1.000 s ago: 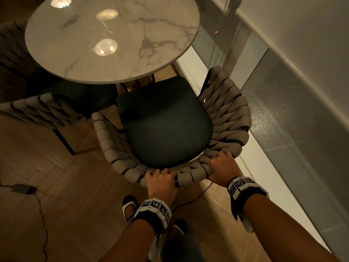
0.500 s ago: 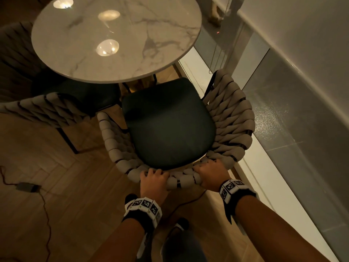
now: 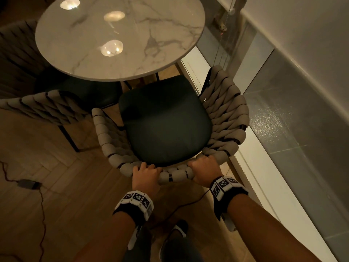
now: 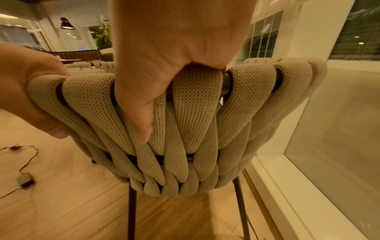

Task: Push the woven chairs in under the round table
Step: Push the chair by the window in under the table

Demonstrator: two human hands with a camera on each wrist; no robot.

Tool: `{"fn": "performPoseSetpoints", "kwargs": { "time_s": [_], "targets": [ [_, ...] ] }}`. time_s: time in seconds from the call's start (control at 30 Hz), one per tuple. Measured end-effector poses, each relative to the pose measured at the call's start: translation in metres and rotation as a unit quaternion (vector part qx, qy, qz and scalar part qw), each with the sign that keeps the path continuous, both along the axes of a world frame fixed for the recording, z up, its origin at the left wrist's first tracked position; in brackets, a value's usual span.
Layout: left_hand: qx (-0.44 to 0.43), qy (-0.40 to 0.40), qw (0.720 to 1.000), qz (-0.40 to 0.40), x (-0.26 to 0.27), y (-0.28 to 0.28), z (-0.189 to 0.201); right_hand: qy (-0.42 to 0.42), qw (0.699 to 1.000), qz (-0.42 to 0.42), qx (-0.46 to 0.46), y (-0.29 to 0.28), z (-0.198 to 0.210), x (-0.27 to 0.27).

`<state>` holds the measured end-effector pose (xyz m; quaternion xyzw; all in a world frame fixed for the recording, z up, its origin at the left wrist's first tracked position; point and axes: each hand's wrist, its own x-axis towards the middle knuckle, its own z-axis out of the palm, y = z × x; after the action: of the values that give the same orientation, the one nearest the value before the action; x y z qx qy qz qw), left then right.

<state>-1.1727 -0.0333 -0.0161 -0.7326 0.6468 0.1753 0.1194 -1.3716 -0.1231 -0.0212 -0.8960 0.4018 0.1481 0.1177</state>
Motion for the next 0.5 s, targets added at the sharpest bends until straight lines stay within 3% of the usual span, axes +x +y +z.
{"fn": "performPoseSetpoints", "kwargs": {
  "time_s": [0.1,0.2,0.3,0.5],
  "targets": [
    [-0.006,0.009,1.0,0.016,-0.015,0.0,0.004,-0.021,0.999,0.015,0.047,-0.013,0.006,-0.02],
    [-0.005,0.029,0.999,0.022,-0.037,-0.003,0.003,0.078,0.996,-0.008,0.047,-0.037,0.013,-0.048],
    [-0.031,0.047,0.997,0.05,-0.046,-0.008,-0.002,0.132,0.991,-0.023,-0.011,-0.039,0.012,-0.049],
    [-0.036,0.016,0.997,0.062,-0.026,0.004,-0.016,0.132,0.989,-0.02,-0.058,-0.019,0.002,-0.031]
  ]
}}
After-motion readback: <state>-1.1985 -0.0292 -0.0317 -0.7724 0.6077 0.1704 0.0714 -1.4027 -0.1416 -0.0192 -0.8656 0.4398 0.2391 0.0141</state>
